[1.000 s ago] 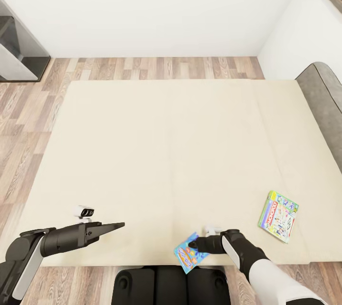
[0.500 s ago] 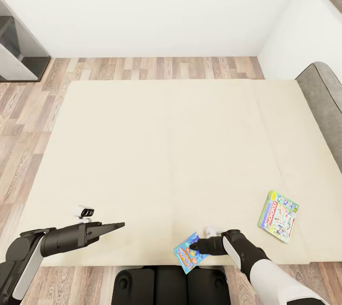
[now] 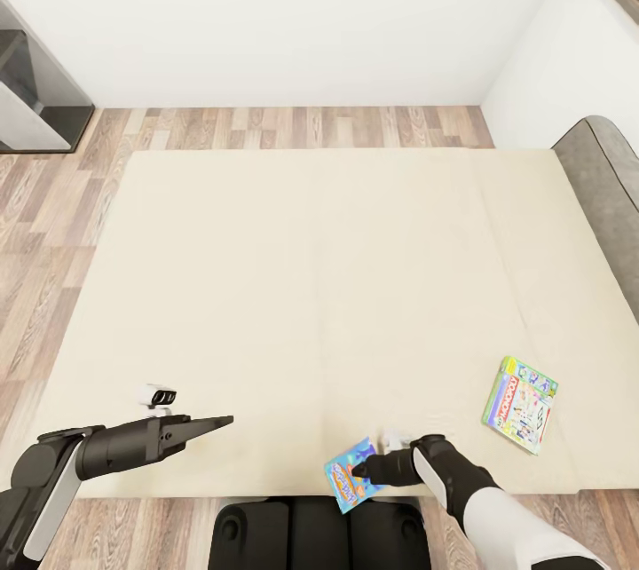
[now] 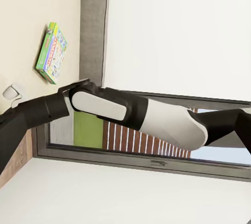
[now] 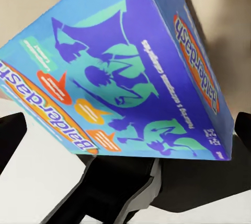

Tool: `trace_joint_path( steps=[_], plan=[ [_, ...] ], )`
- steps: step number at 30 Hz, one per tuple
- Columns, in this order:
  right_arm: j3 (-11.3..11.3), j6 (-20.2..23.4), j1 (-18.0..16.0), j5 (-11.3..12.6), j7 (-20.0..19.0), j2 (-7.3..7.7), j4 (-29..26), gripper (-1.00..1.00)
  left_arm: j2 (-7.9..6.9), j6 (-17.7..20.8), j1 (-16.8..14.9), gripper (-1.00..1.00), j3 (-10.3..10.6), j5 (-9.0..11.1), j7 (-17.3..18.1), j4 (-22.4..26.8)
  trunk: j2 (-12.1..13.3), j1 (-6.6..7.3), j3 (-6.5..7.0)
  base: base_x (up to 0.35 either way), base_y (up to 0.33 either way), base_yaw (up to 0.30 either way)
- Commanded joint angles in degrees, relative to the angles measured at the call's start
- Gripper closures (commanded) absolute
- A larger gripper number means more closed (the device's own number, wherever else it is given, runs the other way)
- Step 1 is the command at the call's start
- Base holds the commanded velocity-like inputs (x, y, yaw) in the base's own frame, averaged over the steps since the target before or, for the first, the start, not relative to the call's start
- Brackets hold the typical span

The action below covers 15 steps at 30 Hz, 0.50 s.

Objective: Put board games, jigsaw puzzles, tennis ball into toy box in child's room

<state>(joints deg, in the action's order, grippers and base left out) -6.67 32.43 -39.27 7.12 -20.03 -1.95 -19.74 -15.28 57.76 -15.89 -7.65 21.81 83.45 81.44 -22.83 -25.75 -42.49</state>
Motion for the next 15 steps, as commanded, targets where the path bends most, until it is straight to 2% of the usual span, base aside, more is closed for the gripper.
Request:
trace_joint_path(
  steps=[1, 15],
  plan=[
    [-0.39, 0.26, -0.01, 0.57, 0.16, 0.02, 0.07, -1.0, -0.02, 0.6, -0.01, -1.0, 0.01, 0.07, 0.13, -0.01, -0.09, -0.03, -0.06, 0.0, 0.0, 0.0],
    [-0.28, -0.31, -0.01, 0.53, 0.16, -0.15, 0.3, -1.0, -0.02, 0.6, -0.01, -1.0, 0.01, 0.07, 0.13, 0.01, -0.09, -0.03, -0.06, 0.0, 0.0, 0.0]
  ],
)
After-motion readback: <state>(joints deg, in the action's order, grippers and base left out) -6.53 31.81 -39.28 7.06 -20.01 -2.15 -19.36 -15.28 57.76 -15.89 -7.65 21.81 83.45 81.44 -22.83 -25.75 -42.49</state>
